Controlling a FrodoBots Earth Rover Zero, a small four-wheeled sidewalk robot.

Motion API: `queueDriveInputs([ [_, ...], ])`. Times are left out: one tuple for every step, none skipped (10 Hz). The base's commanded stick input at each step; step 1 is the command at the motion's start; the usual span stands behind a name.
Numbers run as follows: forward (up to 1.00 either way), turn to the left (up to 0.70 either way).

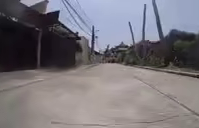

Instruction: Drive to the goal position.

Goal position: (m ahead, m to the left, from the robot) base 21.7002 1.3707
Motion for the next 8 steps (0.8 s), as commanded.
queueDriveInputs([
  [1.0, 0.0],
  [1.0, 0.0],
  [1.0, 0.0],
  [1.0, 0.0],
  [1.0, 0.0],
  [1.0, 0.0],
  [1.0, 0.0],
  [1.0, 0.0],
])
